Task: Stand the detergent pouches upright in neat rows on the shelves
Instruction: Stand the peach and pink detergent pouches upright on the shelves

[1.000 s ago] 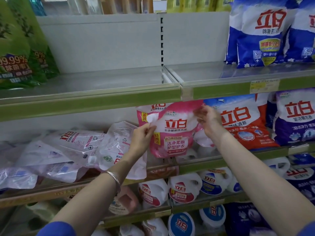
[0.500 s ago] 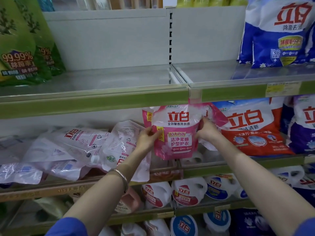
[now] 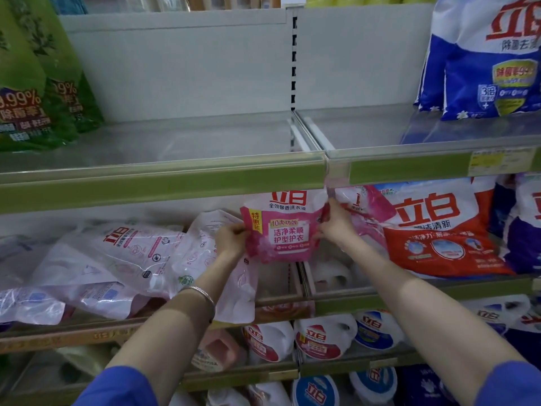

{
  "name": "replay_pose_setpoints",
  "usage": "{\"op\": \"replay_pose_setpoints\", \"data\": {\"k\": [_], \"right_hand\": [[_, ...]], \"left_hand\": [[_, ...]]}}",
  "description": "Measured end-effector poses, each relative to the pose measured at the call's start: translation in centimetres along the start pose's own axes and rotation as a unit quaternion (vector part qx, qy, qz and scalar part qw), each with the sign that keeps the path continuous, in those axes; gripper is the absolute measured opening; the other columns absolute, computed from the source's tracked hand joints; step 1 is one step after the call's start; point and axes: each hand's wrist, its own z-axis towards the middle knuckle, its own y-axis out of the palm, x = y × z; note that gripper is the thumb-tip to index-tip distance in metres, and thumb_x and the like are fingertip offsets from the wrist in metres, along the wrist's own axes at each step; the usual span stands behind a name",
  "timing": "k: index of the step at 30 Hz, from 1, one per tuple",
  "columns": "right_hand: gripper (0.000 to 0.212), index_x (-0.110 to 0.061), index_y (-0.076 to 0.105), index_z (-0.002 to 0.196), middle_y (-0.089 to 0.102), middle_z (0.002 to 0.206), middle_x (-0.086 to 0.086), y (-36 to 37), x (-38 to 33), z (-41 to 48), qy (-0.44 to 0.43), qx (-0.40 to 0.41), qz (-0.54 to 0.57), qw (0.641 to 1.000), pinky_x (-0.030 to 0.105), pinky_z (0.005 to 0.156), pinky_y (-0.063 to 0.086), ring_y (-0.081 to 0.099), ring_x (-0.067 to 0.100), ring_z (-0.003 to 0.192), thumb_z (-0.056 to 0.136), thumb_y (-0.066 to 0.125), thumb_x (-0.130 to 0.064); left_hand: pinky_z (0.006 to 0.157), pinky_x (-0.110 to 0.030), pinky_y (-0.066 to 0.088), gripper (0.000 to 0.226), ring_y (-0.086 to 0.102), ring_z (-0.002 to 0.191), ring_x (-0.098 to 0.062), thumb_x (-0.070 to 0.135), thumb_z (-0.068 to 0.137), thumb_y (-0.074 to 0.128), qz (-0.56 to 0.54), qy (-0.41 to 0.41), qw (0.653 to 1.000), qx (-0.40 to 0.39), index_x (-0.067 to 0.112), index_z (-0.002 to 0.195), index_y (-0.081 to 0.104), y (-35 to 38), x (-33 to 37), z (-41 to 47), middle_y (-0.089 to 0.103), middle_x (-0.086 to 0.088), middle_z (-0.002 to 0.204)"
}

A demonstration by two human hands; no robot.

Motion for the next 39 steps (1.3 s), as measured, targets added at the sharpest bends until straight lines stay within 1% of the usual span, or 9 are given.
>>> {"op": "replay_pose_setpoints", "data": {"k": [3,8,12,16,20,25,29,34,39], "right_hand": [[0.053,-0.014,0.036,0.13,0.061,0.086,0.002,0.7,-0.4,0.8,-0.006,0.033,-0.027,0.999,0.039,0.07,0.059,0.066,0.026,0.084,0.086,0.055,0.007],[0.075,-0.029,0.024,0.14,0.061,0.108,0.008,1.1,0.4,1.1,0.029,0.019,-0.01,0.999,0.043,0.068,0.06,0.067,0.029,0.087,0.083,0.061,0.004],[0.054,-0.016,0.041,0.127,0.06,0.118,0.015,1.0,1.2,1.0,0.044,0.028,0.03,0.998,0.046,0.07,0.06,0.067,0.031,0.089,0.081,0.066,-0.001],[0.024,-0.003,0.053,0.113,0.065,0.103,0.015,-1.1,0.9,0.0,-0.008,0.131,0.06,0.99,0.042,0.067,0.058,0.066,0.02,0.063,0.089,0.052,0.0],[0.013,-0.004,0.063,0.096,0.068,0.095,0.013,-4.5,1.5,-0.3,-0.026,0.227,0.002,0.974,0.032,0.077,0.049,0.063,0.025,0.084,0.089,0.052,-0.002],[0.011,-0.015,0.065,0.093,0.07,0.097,0.007,-6.7,5.4,0.0,0.029,0.176,-0.093,0.979,0.049,0.09,0.047,0.063,0.028,0.091,0.09,0.054,-0.016],[0.018,-0.014,0.064,0.099,0.069,0.101,0.011,-7.8,8.2,0.2,0.069,0.137,-0.116,0.981,0.041,0.082,0.051,0.062,0.028,0.09,0.092,0.049,-0.021],[0.026,-0.005,0.062,0.112,0.066,0.109,0.016,-8.6,9.2,0.5,0.095,0.056,-0.119,0.987,0.034,0.073,0.046,0.062,0.031,0.096,0.096,0.045,-0.018],[0.028,-0.008,0.063,0.112,0.065,0.114,0.017,-9.3,10.0,1.6,0.109,-0.01,-0.058,0.992,0.036,0.08,0.047,0.061,0.032,0.101,0.094,0.046,-0.021]], "left_hand": [[0.082,-0.048,0.055,0.016,0.067,0.085,-0.031,-0.001,0.083,0.059,0.041,0.0,0.999,-0.007,0.0,0.093,0.072,0.1,-0.4,0.9,0.072,-0.018,0.093],[0.067,-0.028,0.044,0.013,0.058,0.072,-0.022,0.004,0.082,0.06,0.13,0.027,0.991,-0.011,-0.001,0.08,0.072,0.0,0.1,0.6,0.07,-0.018,0.08],[0.067,-0.034,0.05,0.021,0.067,0.075,-0.031,0.014,0.086,0.059,0.193,0.035,0.98,-0.011,0.001,0.074,0.07,-0.4,0.6,-0.3,0.071,-0.018,0.08],[0.06,-0.031,0.052,0.03,0.067,0.066,-0.026,0.028,0.093,0.052,0.225,0.034,0.973,-0.044,0.011,0.072,0.065,-0.4,1.6,-2.1,0.067,-0.009,0.07],[0.056,-0.025,0.054,0.016,0.064,0.062,-0.017,0.025,0.091,0.057,0.14,0.004,0.98,-0.144,0.016,0.077,0.059,2.3,2.9,-3.9,0.065,-0.002,0.072],[0.079,-0.03,0.053,0.03,0.065,0.091,-0.02,0.022,0.094,0.052,0.075,0.075,0.963,-0.248,0.009,0.119,0.061,7.8,6.5,-6.4,0.068,-0.006,0.103],[0.097,-0.032,0.041,0.047,0.052,0.122,-0.028,0.026,0.095,0.049,0.082,0.123,0.962,-0.23,0.011,0.139,0.039,12.5,9.4,-7.1,0.051,-0.008,0.136],[0.1,-0.038,0.043,0.061,0.051,0.123,-0.034,0.034,0.094,0.05,0.121,0.002,0.975,-0.185,-0.001,0.139,0.029,18.0,10.5,-5.0,0.049,-0.018,0.136],[0.091,-0.037,0.048,0.05,0.06,0.111,-0.035,0.032,0.091,0.056,0.063,-0.065,0.981,-0.171,-0.008,0.12,0.051,19.7,9.8,-3.4,0.061,-0.023,0.12]]}}
